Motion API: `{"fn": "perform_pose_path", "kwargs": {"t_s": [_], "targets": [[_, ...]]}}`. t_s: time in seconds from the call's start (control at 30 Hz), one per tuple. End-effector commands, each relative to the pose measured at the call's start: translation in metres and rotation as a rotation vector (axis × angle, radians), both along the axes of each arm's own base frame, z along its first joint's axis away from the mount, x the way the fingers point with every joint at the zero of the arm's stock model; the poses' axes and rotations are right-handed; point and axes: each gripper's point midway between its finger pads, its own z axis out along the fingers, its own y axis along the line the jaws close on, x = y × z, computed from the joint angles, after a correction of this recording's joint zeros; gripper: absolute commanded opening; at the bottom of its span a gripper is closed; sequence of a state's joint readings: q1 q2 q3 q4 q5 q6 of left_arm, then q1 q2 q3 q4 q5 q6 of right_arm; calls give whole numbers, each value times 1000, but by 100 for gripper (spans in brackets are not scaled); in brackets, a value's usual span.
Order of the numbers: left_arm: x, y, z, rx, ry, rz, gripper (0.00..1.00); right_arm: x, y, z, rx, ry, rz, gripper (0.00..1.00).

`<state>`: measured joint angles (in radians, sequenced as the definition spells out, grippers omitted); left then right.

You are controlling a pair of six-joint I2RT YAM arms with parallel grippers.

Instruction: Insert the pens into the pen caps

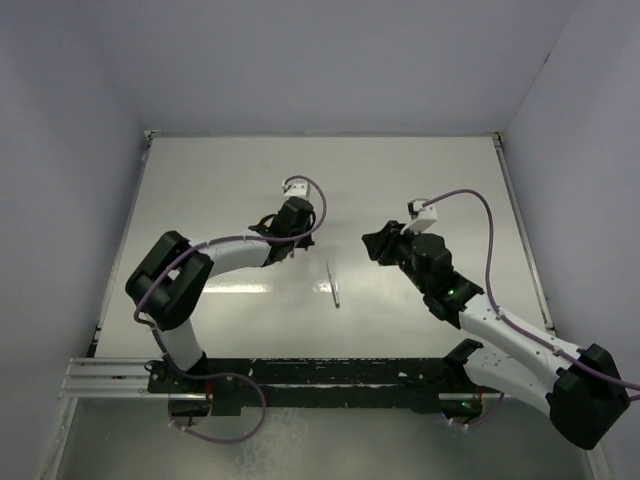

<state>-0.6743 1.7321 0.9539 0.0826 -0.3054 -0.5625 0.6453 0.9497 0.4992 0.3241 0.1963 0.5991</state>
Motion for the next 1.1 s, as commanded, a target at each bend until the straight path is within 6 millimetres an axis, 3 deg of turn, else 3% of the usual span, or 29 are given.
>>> {"fn": "perform_pose_path", "kwargs": {"t_s": [0.0,0.53,0.63,0.9,1.07], "targets": [[12,-22,7,-38,34,-23,0,5,-7,-2,-2,8,-59,42],[6,-6,-42,74,243,115,0,8,-4,-18,-20,40,-56,43],[4,-6,-46,68,255,118,4,8,-2,-20,-22,43,-50,43],[10,-11,-28,57,232,112,30,10,-1,-19,-30,31,-39,43],[16,-12,-5,48,179,89,31,10,-1,-17,-28,24,-40,43]]}}
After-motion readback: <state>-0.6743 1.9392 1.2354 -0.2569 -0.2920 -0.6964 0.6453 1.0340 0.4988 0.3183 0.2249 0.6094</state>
